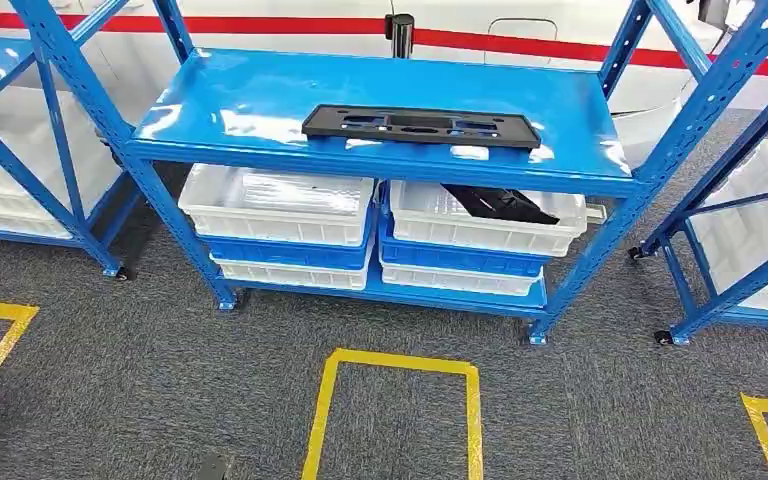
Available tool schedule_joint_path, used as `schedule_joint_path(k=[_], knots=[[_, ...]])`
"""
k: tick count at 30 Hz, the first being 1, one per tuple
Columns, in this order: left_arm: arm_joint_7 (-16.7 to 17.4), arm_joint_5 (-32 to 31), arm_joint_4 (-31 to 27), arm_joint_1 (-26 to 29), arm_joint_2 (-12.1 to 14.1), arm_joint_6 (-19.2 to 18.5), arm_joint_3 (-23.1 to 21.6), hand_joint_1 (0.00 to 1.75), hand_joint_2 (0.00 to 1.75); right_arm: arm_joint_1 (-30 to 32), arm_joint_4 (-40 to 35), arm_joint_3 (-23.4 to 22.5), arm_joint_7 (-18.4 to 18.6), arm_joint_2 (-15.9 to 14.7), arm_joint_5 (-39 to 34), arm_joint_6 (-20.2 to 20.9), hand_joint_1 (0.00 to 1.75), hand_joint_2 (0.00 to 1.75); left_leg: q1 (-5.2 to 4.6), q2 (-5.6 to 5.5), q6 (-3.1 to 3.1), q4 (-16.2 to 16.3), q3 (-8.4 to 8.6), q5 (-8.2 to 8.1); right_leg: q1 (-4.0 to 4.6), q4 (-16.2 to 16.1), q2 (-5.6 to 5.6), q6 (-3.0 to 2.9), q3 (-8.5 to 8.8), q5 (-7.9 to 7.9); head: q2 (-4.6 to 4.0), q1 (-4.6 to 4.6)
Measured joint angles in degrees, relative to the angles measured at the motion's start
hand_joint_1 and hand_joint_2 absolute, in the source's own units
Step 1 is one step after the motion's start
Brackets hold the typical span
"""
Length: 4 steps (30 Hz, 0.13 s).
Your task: Take the parts from the cabinet and place them on the table.
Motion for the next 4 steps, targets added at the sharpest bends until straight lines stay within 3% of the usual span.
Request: schedule_joint_path(k=[4], knots=[[0.8, 2.8, -0.2, 1.6, 0.7, -0.2, -2.6, 0.00, 1.75, 1.1, -0.4, 1.4, -0.3, -0.2, -4.3, 1.9, 0.00, 1.75, 0.00, 0.00, -0.01, 0.0, -0.02, -0.01, 0.00, 0.0, 0.00, -0.01, -0.03, -0.01, 0.00, -0.02]])
